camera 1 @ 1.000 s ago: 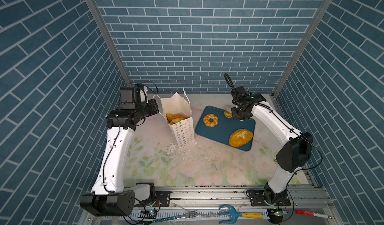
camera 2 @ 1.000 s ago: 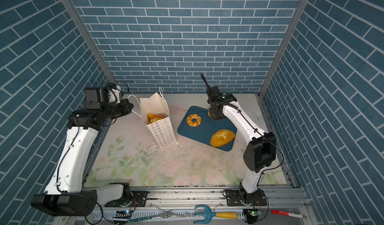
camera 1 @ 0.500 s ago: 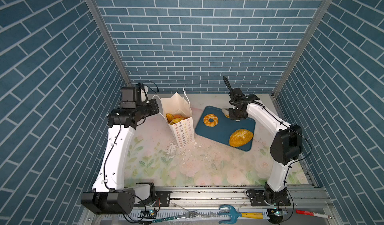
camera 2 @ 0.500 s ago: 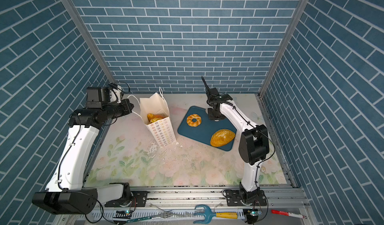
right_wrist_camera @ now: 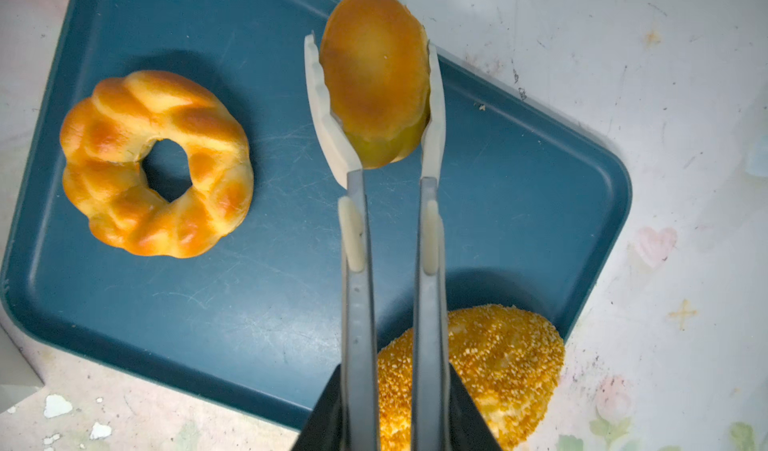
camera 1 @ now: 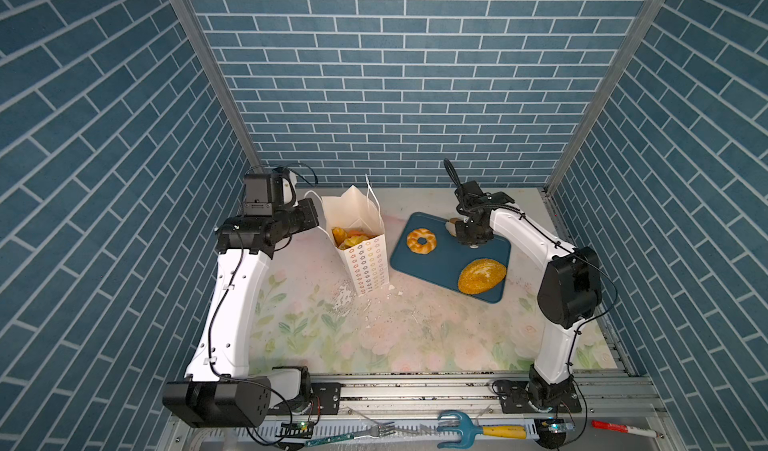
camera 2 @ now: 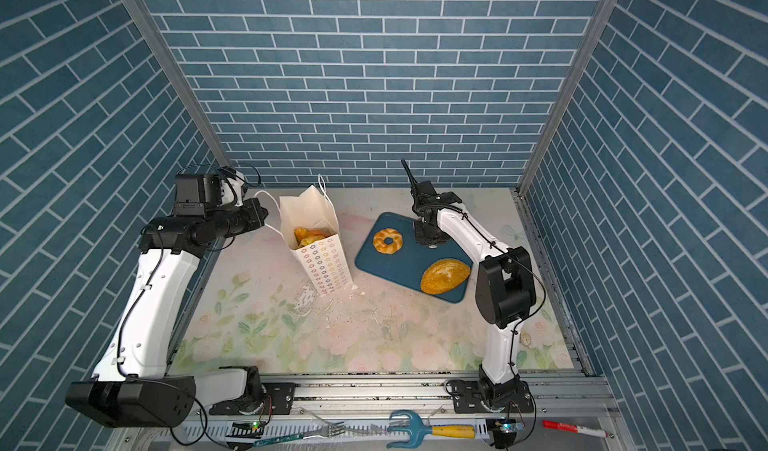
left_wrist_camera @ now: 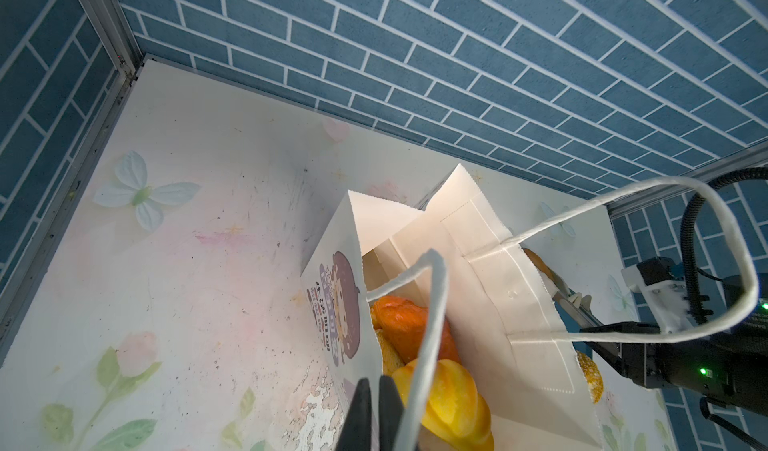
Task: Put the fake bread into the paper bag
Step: 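Close the tongs on the small round yellow bun with the right gripper, then lift the round bun with the tongs and lower it into the bag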
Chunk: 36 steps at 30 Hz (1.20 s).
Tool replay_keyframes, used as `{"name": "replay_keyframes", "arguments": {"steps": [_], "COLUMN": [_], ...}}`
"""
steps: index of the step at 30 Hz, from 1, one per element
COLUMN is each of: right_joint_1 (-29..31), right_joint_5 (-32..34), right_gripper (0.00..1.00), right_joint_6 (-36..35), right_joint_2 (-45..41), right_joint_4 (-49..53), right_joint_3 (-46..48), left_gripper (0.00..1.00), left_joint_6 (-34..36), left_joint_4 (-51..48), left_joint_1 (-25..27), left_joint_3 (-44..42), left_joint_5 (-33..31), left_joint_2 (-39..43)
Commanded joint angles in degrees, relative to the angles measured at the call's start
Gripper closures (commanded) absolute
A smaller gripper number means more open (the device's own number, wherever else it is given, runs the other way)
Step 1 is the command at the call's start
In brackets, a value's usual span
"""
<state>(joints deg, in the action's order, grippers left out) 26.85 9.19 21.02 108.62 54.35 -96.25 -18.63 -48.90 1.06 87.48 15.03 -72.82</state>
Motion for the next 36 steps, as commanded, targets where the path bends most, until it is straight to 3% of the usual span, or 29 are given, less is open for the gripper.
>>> {"name": "replay_keyframes", "arguments": {"steps": [1, 9, 16, 29, 36], "right_joint_1": [0.33, 3.85, 10.98, 24.74, 29.03], "right_joint_5": [-0.10, -0.64, -2.25, -9.45, -8.76], "right_gripper": [0.74, 0.76, 0.76, 0.77, 0.78], "right_joint_6": [-0.52, -6.20, -15.87, -23.97, -24.76], "right_joint_2": [-6.52, -19.94, -26.63, -24.11, -17.95], "right_joint_4": [0.15, 0.13, -1.60, -3.08, -0.64], "right_joint_3": [1.50, 2.13, -6.55, -20.97, -25.20], "left_gripper": [0.91, 0.91, 0.91, 0.91, 0.91], "left_joint_6": [0.52, -0.56, -1.62, -2.23, -2.53], "left_joint_4": [0.90, 0.95, 1.71, 1.78, 2.12], "left_joint_1": [0.26, 0.26, 0.30, 0.43, 0.43], "left_joint_3": [-0.22, -0.90, -1.56, -1.18, -1.13], "left_joint_5": [-0.35, -0.71, -0.37, 0.00, 0.17], "left_joint_2": [0.83, 1.94, 1.93, 2.67, 3.14]}}
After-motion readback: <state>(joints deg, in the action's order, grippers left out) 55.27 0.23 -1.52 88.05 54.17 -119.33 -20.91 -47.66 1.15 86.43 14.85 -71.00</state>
